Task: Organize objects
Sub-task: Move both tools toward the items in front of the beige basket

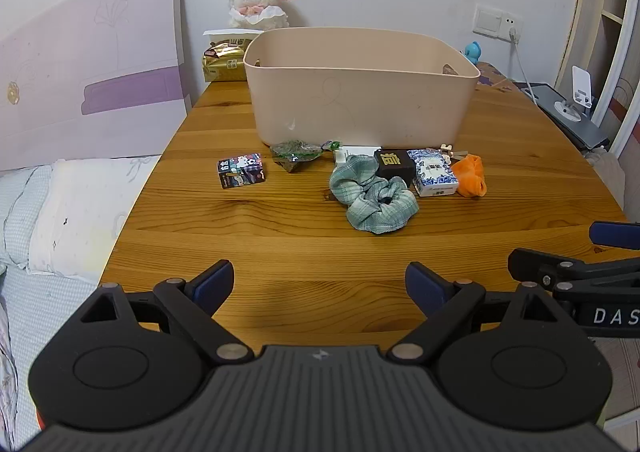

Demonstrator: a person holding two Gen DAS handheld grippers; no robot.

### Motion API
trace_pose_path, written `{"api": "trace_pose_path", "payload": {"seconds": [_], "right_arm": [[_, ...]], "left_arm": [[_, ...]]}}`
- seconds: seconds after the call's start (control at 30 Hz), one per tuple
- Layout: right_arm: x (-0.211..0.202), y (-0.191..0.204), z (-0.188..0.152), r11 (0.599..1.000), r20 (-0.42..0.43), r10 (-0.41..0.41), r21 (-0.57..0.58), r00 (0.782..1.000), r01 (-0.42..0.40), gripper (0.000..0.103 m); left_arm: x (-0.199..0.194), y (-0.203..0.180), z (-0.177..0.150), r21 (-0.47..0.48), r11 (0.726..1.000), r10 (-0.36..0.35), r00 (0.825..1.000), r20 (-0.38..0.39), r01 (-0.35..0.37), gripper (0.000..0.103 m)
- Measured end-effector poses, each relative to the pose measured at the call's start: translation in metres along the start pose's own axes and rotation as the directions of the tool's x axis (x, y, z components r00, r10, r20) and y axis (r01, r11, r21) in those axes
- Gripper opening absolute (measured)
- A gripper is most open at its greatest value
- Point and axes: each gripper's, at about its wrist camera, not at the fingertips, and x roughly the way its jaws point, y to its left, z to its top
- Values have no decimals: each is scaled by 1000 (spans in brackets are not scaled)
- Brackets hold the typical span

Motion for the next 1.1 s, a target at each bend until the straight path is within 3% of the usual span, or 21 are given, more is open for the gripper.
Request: {"api": "trace_pose_path", "payload": {"seconds": [1.1], "right_arm": [[6, -5, 2, 1000, -8, 13, 16, 1000, -13, 103]], "left_arm": [[9, 1, 4, -3, 1000, 11, 1000, -25, -11, 93]]}}
